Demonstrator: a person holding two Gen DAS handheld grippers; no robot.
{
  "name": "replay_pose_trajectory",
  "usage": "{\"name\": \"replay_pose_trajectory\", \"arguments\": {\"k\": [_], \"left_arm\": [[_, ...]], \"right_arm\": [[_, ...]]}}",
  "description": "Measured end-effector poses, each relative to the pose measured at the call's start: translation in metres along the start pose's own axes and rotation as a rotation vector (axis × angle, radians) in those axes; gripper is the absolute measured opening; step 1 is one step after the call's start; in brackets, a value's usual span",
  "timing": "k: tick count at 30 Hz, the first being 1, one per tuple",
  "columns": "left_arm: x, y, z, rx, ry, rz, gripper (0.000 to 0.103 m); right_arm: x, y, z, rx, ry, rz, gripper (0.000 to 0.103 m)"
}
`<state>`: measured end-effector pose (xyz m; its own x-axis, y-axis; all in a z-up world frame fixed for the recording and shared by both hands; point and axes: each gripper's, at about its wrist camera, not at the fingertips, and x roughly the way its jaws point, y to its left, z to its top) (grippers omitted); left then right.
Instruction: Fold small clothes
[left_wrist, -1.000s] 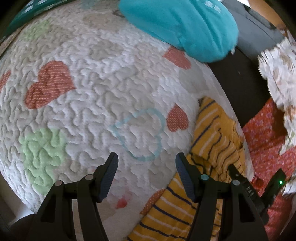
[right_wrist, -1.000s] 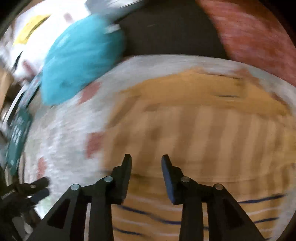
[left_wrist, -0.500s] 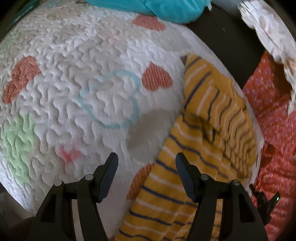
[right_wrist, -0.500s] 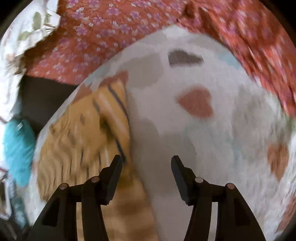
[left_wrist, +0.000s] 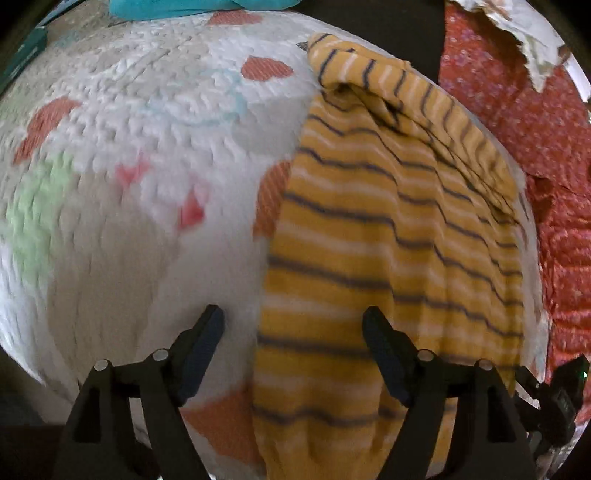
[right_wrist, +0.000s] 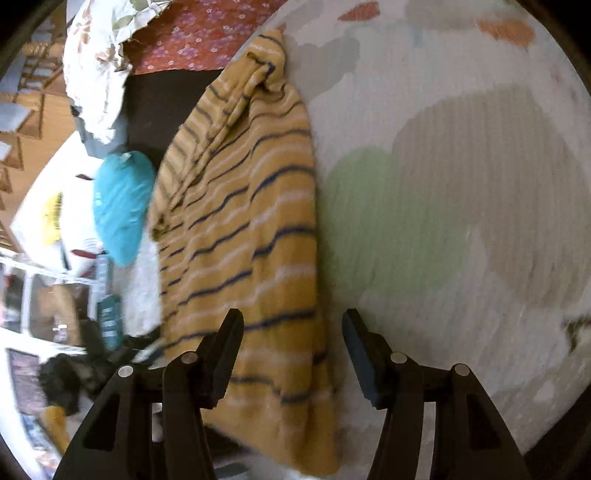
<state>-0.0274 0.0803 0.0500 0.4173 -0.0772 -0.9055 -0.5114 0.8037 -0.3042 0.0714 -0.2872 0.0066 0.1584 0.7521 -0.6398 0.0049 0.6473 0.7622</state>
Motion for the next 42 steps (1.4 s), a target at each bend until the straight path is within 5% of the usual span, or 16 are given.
{"name": "replay_pose_trajectory", "arguments": {"k": [3,12,16,21,24,25,27,29,32,36,42], "left_arm": [[-0.002,-0.002,-0.023,-0.013,0.033,-0.057,0.083],[-0.002,-0.006,-0.054,-0.027,0.09,-0.125,0.083],[-0.005,-0.004,-0.054,-0.023,0.094,-0.059,0.058],[-0.008,0.005,-0.054,-0.095,0.116,-0.159,0.037],[-0.006,0.006,-0.056,-0.113,0.106,-0.187,0.04],[-0.005,0.007,-0.055,-0.136,0.1,-0.203,0.043],[-0.002,0.013,-0.054,-0.209,0.097,-0.284,0.068],[0.0,0.011,-0.052,-0.226,0.112,-0.288,0.067],[-0.001,0.001,-0.049,-0.153,0.141,-0.147,0.014],[-0.008,0.009,-0.047,-0.218,0.156,-0.18,0.014],[-0.03,0.0,-0.044,-0.172,0.125,-0.141,0.013]], "right_arm": [[0.011,-0.007,-0.015,0.05,0.055,0.09,0.061],[0.016,-0.004,-0.033,0.021,0.063,0.143,0.061],[0.014,-0.003,-0.039,-0.004,0.061,0.133,0.061],[0.019,0.016,-0.044,-0.087,0.065,0.07,0.057],[0.027,0.024,-0.05,-0.125,0.089,0.036,0.042],[0.03,0.026,-0.051,-0.133,0.09,0.026,0.042],[0.032,0.027,-0.052,-0.139,0.087,0.01,0.042],[0.033,0.029,-0.05,-0.143,0.092,-0.003,0.041],[0.036,0.031,-0.048,-0.151,0.101,-0.07,0.014],[0.032,0.029,-0.045,-0.126,0.124,-0.057,0.01],[0.02,0.034,-0.047,-0.139,0.137,-0.05,0.009]]}}
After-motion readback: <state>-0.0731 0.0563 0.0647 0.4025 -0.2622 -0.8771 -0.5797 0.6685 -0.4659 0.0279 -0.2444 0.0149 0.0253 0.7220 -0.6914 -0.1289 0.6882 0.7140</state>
